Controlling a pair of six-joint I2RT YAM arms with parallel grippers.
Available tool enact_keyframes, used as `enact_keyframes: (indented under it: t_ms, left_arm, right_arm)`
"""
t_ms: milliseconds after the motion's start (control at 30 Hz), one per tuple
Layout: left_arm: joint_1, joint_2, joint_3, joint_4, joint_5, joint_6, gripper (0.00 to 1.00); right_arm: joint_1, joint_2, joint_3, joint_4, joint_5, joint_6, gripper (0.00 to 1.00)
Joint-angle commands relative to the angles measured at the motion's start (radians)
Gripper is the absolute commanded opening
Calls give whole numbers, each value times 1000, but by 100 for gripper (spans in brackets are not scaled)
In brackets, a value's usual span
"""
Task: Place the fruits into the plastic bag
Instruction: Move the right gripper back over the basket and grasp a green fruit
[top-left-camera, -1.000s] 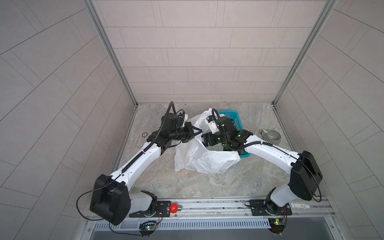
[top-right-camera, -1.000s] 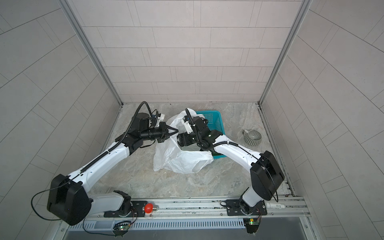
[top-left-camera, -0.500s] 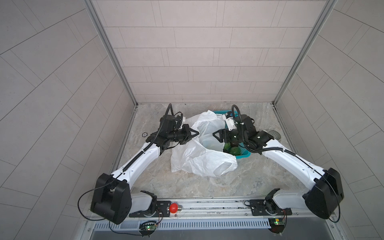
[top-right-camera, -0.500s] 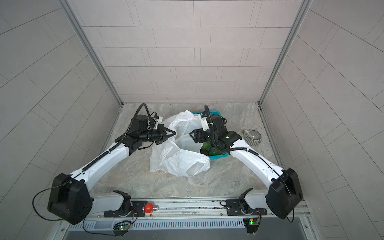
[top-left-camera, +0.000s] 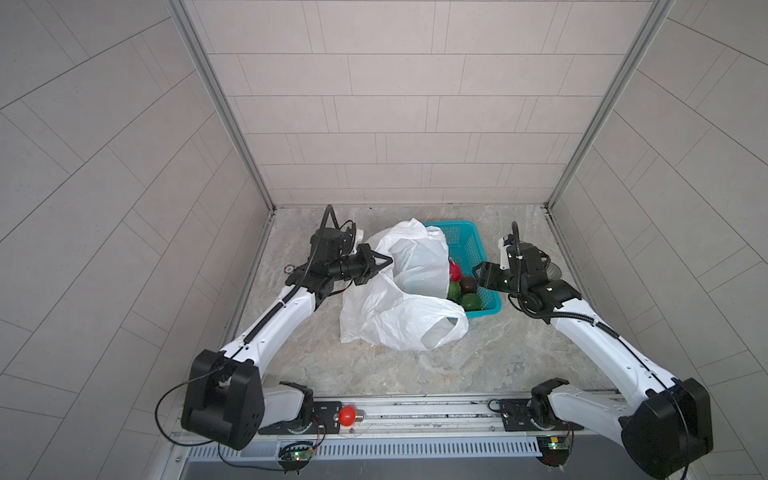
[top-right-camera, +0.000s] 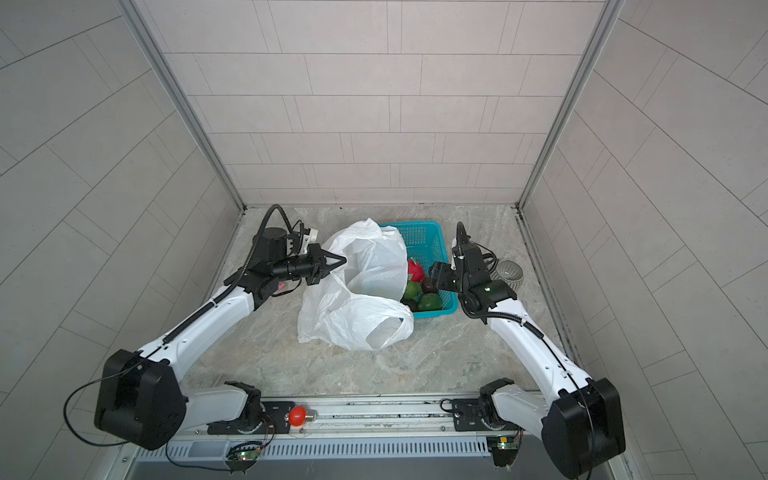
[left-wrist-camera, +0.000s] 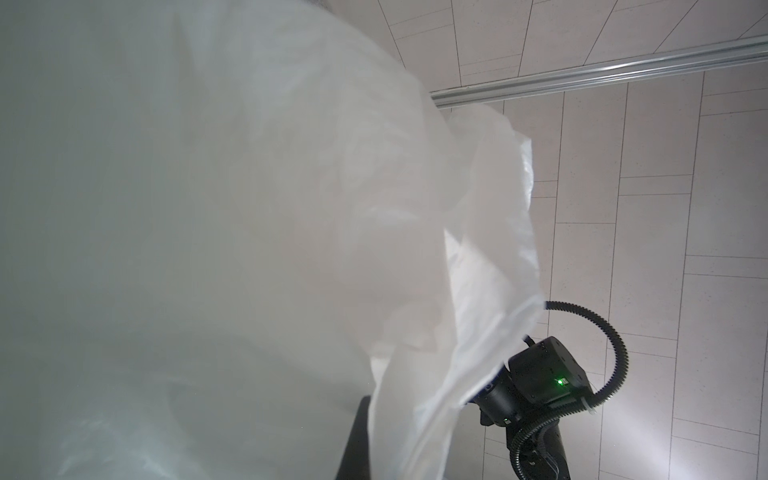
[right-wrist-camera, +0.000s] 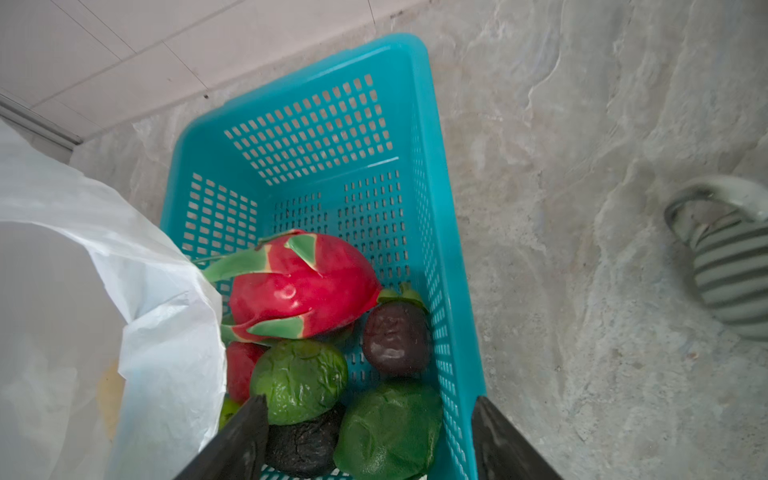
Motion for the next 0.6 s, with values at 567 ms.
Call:
enact_keyframes:
  t_ms: [567]
  left_arm:
    - [8,-44,35,-46,-22,50,0]
  right_arm:
    - [160,363,147,-46,-95,-18,75]
